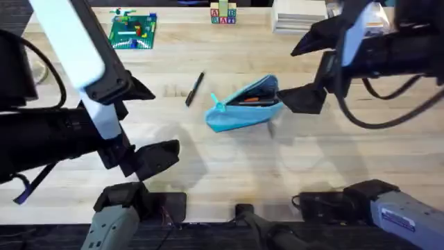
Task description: Unzip the bag, pick up the pens from the table one at a time and place them inside, then zip the bag closed.
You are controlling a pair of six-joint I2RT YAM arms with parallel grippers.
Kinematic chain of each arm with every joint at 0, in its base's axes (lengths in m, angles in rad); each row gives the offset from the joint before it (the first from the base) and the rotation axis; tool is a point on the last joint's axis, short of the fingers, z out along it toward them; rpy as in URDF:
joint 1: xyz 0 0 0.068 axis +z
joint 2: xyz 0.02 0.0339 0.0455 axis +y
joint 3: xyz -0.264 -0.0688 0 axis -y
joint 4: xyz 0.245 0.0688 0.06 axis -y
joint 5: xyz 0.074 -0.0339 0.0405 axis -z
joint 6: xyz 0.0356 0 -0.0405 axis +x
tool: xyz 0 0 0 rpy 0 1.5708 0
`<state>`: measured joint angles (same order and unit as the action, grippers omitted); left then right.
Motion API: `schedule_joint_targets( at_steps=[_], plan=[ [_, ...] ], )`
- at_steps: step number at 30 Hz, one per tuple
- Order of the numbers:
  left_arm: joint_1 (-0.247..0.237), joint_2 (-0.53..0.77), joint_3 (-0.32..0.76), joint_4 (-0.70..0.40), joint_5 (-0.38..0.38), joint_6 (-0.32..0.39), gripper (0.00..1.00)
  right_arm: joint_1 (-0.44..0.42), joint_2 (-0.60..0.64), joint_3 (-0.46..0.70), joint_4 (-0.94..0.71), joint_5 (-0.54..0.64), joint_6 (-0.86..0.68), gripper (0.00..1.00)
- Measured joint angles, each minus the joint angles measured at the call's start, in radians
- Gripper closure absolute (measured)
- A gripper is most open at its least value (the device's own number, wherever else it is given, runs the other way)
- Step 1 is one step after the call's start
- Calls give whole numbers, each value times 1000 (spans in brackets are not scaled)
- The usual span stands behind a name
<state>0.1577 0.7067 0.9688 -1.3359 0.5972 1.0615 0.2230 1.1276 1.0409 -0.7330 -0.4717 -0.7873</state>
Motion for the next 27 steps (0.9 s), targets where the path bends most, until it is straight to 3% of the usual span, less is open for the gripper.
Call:
schedule_joint_targets(
  at_steps=[4, 8, 15, 21, 22, 27],
  plan=[
    [0, 0, 0, 17, 0, -6, 5, 0, -60, 0, -6, 0, 119, 4],
    [0, 0, 0, 52, -1, -63, 6, 0, -110, 0, -43, 1, 221, 4],
    [0, 0, 0, 126, -45, -230, 7, 0, -217, 0, -123, 123, 375, 4],
    [0, 17, 0, 171, -88, -422, 7, 0, -321, 0, -172, 227, 435, 4],
    [0, 59, 0, 173, -97, -480, 8, 0, -361, 0, -210, 247, 447, 5],
    [0, 143, 0, 173, -101, -523, 7, 0, -403, 0, -281, 259, 452, 4]
  ],
)
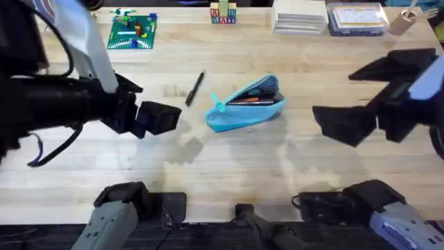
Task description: Unzip the bag, pick up the pens from the table one at a time and place them inside, then zip the bag closed.
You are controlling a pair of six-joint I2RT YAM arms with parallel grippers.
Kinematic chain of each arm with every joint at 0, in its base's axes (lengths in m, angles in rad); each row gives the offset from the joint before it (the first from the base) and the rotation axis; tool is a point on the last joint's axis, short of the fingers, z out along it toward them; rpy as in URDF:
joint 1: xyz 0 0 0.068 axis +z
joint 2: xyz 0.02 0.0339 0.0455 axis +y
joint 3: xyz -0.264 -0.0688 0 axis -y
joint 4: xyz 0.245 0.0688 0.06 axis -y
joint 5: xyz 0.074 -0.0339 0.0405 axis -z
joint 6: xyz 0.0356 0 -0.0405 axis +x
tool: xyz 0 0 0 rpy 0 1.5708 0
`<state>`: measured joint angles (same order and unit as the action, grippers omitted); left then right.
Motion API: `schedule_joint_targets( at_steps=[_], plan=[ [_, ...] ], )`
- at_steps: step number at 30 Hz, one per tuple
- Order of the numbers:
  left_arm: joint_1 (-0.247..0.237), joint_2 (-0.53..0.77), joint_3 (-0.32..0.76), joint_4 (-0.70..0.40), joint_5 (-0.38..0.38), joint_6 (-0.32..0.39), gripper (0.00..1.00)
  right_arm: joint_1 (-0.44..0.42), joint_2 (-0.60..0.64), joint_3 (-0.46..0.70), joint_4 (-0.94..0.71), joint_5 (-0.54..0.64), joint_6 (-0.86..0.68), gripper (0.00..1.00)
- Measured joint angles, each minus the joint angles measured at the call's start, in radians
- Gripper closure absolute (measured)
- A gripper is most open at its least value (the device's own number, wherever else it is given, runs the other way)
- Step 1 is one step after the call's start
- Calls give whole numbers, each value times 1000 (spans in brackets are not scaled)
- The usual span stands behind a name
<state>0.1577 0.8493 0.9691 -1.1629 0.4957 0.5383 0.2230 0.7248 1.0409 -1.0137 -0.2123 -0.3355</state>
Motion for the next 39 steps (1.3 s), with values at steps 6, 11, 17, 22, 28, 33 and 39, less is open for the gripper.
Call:
schedule_joint_targets(
  at_steps=[6, 11, 17, 22, 28, 33, 39],
  plan=[
    [0, 60, 0, 63, 6, -24, 7, 0, -44, 0, -88, 7, 7, 4],
    [0, 139, 0, 125, 6, -75, 7, 0, -57, 0, -143, 7, 35, 5],
    [0, 282, 3, 135, -14, -106, 7, 0, -57, 0, -143, 7, 79, 4],
    [-13, 397, 68, 132, -59, -127, 8, 0, -57, 0, -143, 7, 90, 4],
    [-132, 564, 226, 134, -149, -135, 7, 0, -57, 0, -143, 7, 97, 4],
    [-222, 666, 302, 135, -247, -172, 8, 0, -57, 0, -143, 7, 97, 3],
    [-295, 767, 359, 142, -336, -232, 7, 0, -57, 0, -143, 7, 97, 3]
  ],
)
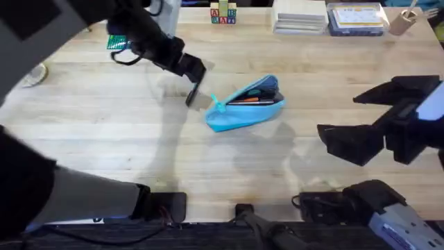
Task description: Unzip the bag, pick up the pens from the table one at a time and place them inside, then zip the bag closed.
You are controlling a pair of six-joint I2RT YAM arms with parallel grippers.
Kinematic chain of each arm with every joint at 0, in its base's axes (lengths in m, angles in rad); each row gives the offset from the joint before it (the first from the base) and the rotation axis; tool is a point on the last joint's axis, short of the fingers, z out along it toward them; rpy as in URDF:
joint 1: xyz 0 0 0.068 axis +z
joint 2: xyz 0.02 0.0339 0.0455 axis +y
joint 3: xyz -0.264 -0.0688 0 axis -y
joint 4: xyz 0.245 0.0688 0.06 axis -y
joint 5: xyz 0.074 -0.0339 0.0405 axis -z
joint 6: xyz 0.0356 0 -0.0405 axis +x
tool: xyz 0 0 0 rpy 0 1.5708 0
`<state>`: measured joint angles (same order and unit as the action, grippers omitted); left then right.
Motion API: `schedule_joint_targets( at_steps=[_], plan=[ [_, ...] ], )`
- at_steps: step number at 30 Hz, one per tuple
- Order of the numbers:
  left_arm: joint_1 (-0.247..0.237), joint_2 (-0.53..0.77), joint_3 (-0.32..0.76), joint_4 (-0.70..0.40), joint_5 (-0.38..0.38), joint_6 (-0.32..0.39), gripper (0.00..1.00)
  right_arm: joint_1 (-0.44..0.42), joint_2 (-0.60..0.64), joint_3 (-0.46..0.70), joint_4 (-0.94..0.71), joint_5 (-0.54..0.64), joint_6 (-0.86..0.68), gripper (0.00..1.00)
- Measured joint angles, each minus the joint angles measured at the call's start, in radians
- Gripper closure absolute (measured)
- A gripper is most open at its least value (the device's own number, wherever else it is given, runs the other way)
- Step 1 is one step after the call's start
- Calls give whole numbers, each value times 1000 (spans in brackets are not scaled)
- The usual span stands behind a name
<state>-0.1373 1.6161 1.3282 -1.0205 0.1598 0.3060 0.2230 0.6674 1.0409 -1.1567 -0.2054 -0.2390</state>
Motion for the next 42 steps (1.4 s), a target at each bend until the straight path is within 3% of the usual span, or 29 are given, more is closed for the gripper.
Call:
schedule_joint_targets(
  at_steps=[7, 17, 32, 42],
  plan=[
    [-66, 107, 8, 55, -49, -45, 7, 0, 0, 0, 0, 0, 0, 3],
    [-113, 201, 8, 125, -53, -56, 8, 0, 0, 0, -3, 0, 0, 4],
    [-117, 220, 8, 191, -56, -56, 7, 0, 0, 0, -3, 0, 0, 4],
    [-117, 255, 8, 219, -55, -109, 6, 0, 0, 0, -3, 0, 0, 3]
  ],
)
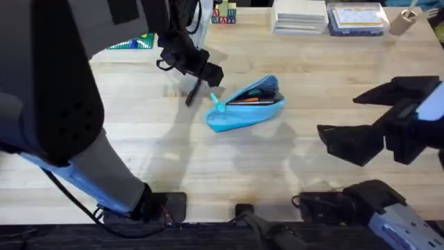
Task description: Unzip the bag, pick up the pens from the table one at a time and place them inside, then zip the bag closed.
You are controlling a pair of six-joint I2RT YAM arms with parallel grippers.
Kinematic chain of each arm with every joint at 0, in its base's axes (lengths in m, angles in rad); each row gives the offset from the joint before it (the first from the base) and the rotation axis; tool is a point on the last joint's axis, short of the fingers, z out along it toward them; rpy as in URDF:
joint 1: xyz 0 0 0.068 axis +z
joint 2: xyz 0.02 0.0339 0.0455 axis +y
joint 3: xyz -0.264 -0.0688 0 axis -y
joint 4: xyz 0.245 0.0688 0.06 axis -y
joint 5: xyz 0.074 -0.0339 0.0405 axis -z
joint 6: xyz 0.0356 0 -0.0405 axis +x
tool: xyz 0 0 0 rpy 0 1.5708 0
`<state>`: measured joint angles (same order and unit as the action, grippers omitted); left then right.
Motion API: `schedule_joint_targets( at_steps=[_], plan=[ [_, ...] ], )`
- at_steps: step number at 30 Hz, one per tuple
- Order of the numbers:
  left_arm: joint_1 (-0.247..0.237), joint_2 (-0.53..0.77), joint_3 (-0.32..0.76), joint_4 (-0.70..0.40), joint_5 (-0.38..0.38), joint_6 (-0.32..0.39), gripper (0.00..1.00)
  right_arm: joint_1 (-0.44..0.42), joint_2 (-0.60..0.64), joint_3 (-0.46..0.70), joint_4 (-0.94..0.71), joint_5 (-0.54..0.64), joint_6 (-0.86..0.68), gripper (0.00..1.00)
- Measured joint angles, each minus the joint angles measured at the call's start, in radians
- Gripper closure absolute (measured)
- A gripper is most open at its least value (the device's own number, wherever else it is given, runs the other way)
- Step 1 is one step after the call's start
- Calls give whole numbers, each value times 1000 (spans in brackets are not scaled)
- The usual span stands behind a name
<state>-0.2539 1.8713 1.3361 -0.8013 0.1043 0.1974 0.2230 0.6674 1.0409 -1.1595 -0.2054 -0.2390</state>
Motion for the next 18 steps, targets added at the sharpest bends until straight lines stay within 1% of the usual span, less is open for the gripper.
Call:
schedule_joint_targets(
  at_steps=[11, 14, 15, 17, 18],
  plan=[
    [0, 39, 5, -26, -2, -19, 2, 0, 0, 0, 0, 0, 0, 5],
    [0, 39, 5, -27, -5, -21, 83, 0, 0, 0, 0, 0, 0, 4],
    [0, 39, 5, -28, -7, -22, 130, 0, 0, 0, 0, 0, 0, 4],
    [0, 39, 5, -30, -11, -28, 287, 0, 0, 0, 0, 0, 0, 4],
    [0, 40, 5, -32, -12, -25, 404, 0, 0, 0, 0, 0, 0, 4]
  ],
)
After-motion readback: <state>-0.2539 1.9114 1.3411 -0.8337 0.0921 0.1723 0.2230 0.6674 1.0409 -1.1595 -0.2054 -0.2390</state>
